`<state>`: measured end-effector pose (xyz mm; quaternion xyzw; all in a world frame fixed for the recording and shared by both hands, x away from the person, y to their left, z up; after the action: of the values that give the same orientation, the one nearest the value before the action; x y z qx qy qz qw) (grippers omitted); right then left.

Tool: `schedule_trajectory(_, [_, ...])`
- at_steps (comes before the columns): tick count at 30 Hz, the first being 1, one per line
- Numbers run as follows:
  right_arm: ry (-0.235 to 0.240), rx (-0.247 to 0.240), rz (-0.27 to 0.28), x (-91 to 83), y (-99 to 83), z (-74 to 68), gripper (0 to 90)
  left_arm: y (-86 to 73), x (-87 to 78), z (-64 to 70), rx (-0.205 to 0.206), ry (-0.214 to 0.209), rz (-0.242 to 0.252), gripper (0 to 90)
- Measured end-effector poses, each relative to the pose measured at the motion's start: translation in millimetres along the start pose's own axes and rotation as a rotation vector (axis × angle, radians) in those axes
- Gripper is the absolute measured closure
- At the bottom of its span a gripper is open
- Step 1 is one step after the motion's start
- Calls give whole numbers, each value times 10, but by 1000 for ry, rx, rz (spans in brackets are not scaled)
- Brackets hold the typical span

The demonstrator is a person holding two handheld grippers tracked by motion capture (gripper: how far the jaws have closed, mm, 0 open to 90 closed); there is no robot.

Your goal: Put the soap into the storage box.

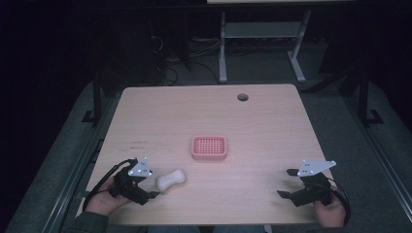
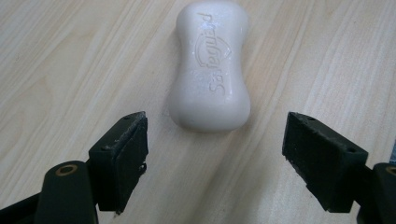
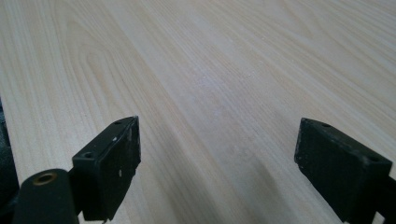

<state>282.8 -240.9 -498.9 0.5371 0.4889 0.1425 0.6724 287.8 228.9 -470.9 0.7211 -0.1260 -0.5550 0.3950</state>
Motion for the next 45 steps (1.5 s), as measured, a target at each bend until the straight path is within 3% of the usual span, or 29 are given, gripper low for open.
schedule_trajectory(10, [-4,7,7,-9,-11,6,141,120,107,-16,19,-21,-19,242])
schedule_trajectory(13, [-3,4,10,-14,-9,4,142,169,159,-22,42,-33,-36,249])
schedule_trajectory(34, [8,2,1,10,-7,-7,142,226,309,-45,29,-75,-54,277])
schedule_trajectory(45, [17,-8,0,21,0,-9,142,295,440,-50,46,-98,-86,309])
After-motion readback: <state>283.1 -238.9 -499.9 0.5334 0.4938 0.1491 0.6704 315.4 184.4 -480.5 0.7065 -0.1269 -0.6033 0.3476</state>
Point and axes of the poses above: each handheld gripper's, and its own axes: x roughly forward along the jaws, y roughly out of its top, z roughly to its right, the point moved 6 cm from there along x, roughly forward along the jaws, and after that the axes turned 14 degrees about z, right-handed, at the moved point
